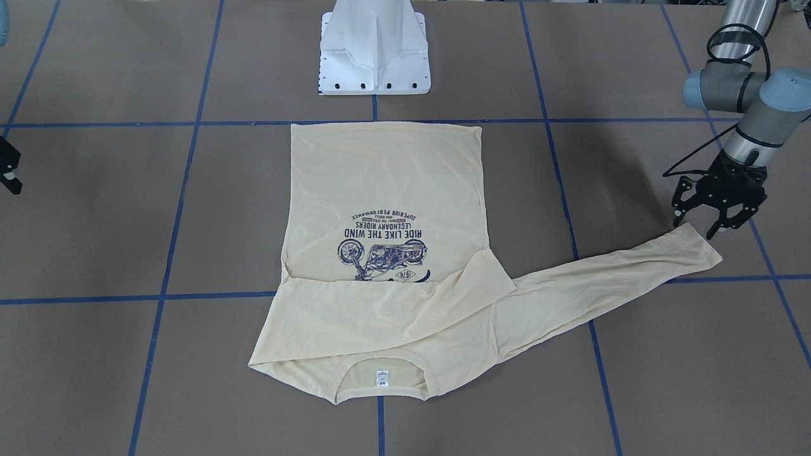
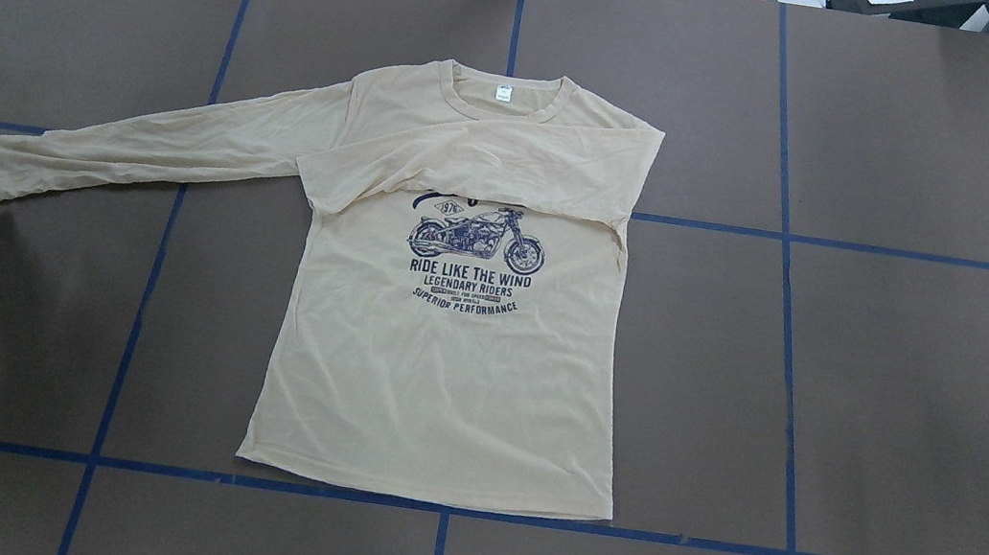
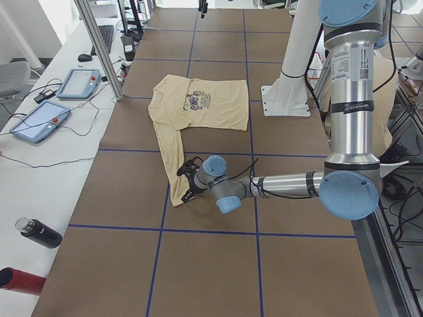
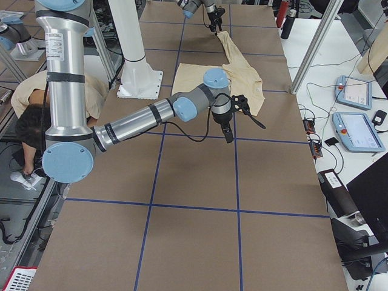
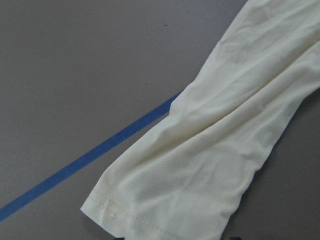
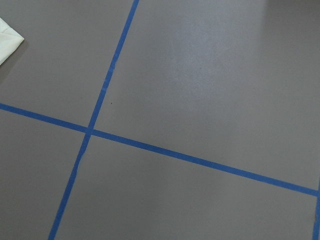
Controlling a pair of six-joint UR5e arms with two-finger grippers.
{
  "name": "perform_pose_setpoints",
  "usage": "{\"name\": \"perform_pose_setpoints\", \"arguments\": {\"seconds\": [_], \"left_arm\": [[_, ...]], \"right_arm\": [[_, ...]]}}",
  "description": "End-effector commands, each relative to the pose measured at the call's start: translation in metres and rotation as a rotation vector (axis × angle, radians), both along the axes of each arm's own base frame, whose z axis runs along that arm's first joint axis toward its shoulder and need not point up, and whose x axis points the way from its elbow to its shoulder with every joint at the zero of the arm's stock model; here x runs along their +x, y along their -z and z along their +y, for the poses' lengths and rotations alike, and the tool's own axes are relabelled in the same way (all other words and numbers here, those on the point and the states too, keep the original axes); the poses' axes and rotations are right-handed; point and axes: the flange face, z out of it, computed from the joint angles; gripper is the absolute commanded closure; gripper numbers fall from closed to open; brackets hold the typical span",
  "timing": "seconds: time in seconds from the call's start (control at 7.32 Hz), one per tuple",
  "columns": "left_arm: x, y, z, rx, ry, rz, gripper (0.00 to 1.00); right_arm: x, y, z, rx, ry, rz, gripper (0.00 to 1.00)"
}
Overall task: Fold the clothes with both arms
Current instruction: 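Grasp the other sleeve cuff with the left gripper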
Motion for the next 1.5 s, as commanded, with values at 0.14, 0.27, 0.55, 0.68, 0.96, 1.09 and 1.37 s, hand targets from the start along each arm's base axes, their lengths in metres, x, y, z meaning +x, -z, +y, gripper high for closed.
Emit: {"name": "perform_pose_setpoints", "arguments": {"seconds": [0.14, 0.27, 0.55, 0.68, 0.96, 1.09, 1.37], "left_arm": [[0.002, -0.001, 0.0, -0.002, -0.003, -0.002, 0.48], [0.002, -0.001, 0.0, -0.002, -0.003, -0.002, 0.49], [0.002, -0.001, 0.0, -0.002, -0.003, -0.002, 0.55], [0.002, -0.001, 0.0, -0.002, -0.003, -0.002, 0.71], [0.002, -0.001, 0.0, 0.0, -0.004, -0.001, 1.0], [0.002, 0.0, 0.0, 0.002, -0.004, 0.0, 1.0], [0.0, 0.013, 0.001, 0.034, -0.012, 0.03, 1.0]], "right_arm": [[0.0, 0.001, 0.0, 0.001, -0.004, 0.0, 0.0], [0.0, 0.001, 0.0, 0.002, -0.004, 0.002, 0.0], [0.0, 0.001, 0.0, 0.001, -0.004, 0.0, 0.0], [0.0, 0.001, 0.0, 0.001, -0.004, 0.0, 0.0], [0.0, 0.001, 0.0, 0.001, -0.003, -0.001, 0.0], [0.0, 0.001, 0.0, -0.001, -0.003, 0.0, 0.0], [0.0, 0.002, -0.001, 0.002, -0.003, -0.001, 0.0]]}}
